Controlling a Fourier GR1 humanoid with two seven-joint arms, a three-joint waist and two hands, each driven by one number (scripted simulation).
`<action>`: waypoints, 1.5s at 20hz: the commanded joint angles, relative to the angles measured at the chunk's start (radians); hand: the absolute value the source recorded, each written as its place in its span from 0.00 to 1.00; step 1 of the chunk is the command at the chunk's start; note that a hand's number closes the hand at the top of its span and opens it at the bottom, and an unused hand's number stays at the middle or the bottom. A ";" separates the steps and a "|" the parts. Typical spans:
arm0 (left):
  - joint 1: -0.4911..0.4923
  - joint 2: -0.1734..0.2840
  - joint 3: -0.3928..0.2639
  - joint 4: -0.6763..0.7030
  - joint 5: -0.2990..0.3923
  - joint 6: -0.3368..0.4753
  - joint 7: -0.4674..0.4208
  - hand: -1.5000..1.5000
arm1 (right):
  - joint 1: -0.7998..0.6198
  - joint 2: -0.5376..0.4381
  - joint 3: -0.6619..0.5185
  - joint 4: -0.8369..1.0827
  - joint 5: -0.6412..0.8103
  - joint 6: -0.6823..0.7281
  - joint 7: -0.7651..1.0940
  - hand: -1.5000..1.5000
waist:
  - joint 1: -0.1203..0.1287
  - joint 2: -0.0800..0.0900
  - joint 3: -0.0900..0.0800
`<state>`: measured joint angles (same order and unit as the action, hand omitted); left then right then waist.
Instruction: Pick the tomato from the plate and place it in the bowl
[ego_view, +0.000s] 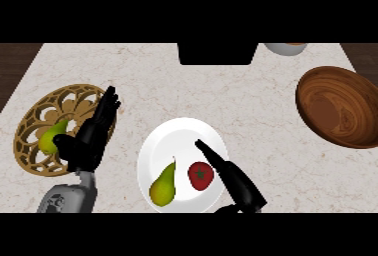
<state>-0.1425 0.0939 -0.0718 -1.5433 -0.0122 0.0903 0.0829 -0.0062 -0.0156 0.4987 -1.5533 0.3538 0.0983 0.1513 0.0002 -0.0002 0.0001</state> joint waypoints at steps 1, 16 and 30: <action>-0.009 -0.005 0.012 0.033 -0.015 -0.004 -0.017 0.50 | -0.095 0.015 0.010 0.128 0.034 -0.088 -0.005 0.00 | 0.002 0.001 0.000; 0.010 -0.020 -0.001 -0.046 -0.030 -0.025 0.038 0.50 | -0.203 -0.019 0.056 0.386 0.148 -0.071 -0.164 1.00 | 0.006 0.000 0.000; 0.013 -0.042 0.031 0.002 -0.045 -0.001 -0.020 0.50 | 0.015 -0.189 -0.079 0.041 0.051 -0.049 -0.205 1.00 | -0.019 -0.003 0.000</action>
<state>-0.1375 0.0655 -0.0385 -1.5419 -0.0466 0.0717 0.0745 -0.0724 -0.1201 0.5104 -1.3812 0.4813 0.0346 -0.0434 -0.0100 -0.0040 -0.0012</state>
